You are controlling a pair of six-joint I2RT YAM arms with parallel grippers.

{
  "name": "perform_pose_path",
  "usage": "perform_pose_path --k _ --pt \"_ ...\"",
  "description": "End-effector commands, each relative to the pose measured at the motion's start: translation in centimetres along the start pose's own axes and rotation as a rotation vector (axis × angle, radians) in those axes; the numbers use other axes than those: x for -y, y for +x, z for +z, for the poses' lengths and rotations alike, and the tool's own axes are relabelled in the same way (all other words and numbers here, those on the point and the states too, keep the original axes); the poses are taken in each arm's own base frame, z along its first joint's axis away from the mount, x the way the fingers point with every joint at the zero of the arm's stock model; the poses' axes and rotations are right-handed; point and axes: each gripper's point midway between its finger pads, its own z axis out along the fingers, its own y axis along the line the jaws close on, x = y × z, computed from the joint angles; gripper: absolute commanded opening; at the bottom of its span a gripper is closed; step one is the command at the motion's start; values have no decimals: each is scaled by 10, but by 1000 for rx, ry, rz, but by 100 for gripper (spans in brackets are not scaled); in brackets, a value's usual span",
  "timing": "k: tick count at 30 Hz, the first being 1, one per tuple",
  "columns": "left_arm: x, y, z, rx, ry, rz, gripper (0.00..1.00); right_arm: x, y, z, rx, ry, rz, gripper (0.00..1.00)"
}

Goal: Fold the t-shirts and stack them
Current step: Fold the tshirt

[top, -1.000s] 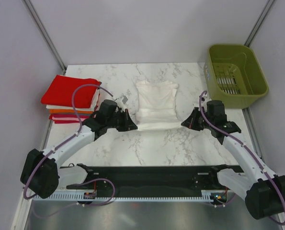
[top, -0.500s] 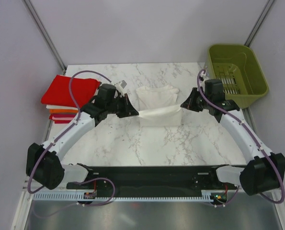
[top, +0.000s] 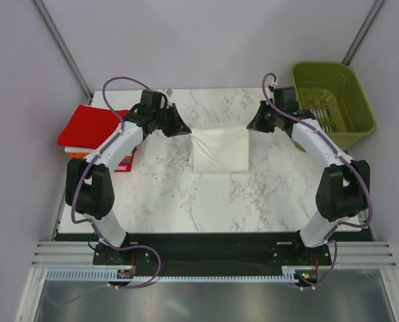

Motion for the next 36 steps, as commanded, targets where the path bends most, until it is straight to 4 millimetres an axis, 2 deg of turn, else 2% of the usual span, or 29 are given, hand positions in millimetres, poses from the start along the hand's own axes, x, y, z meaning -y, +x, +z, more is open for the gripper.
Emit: perform_pose_path --k 1,2,4,5,7,8,10,11,13,14,15,16,18,19,20,21,22,23,24,25,27,31,32,33,34,36 --pt "8 -36 7 39 40 -7 2 0 -38 16 76 9 14 0" --pt "-1 -38 17 26 30 -24 2 2 -45 25 78 9 25 0" --pt "1 -54 23 37 45 -30 2 -3 -60 30 95 -8 27 0" --pt "-11 -56 34 23 31 -49 2 4 -60 42 78 2 38 0" --pt "-8 -71 38 36 46 -65 2 0 -74 48 95 -14 36 0" --pt "-14 -76 42 43 38 -73 2 8 -73 58 81 -4 51 0" --pt "-17 -87 53 43 49 -84 2 7 -83 64 92 -13 57 0" --pt "-18 -92 56 45 54 -94 2 14 -82 73 81 -2 70 0" --pt "-19 -101 69 43 70 -100 2 15 -89 77 88 -6 74 0" --pt "-14 -114 68 68 85 -94 2 21 -86 86 76 4 82 0" --pt "-21 -111 82 47 82 -104 2 24 -87 93 72 5 87 0" --pt "-15 -121 82 64 101 -103 2 26 -88 97 70 4 94 0" --pt "-18 -126 93 62 111 -110 2 30 -89 104 67 8 101 0" --pt "-26 -122 108 38 111 -125 2 31 -94 107 80 7 102 0" --pt "-21 -132 109 58 127 -128 2 35 -92 116 75 9 109 0" --pt "-23 -134 113 58 131 -135 2 37 -94 121 83 4 117 10" --pt "-31 -131 127 43 131 -149 4 40 -97 131 86 -10 120 22" --pt "-27 -139 128 64 145 -140 14 41 -98 136 84 -14 127 36" --pt "-30 -141 132 70 146 -140 50 42 -100 138 84 -22 130 51" --pt "-30 -142 134 68 158 -132 59 44 -106 137 98 -27 136 60" --pt "-29 -146 133 82 165 -103 70 40 -109 133 113 -38 112 71" --pt "-30 -144 122 100 138 -39 70 42 -103 112 132 -16 78 72" --pt "-38 -134 125 80 119 -34 70 44 -99 110 130 -4 79 71" --pt "-36 -134 119 85 116 -22 69 47 -95 109 124 2 86 70" --pt "-46 -121 122 61 91 -28 68 51 -84 108 105 10 94 70" --pt "-49 -115 119 56 76 -22 68 53 -71 110 74 5 111 71"
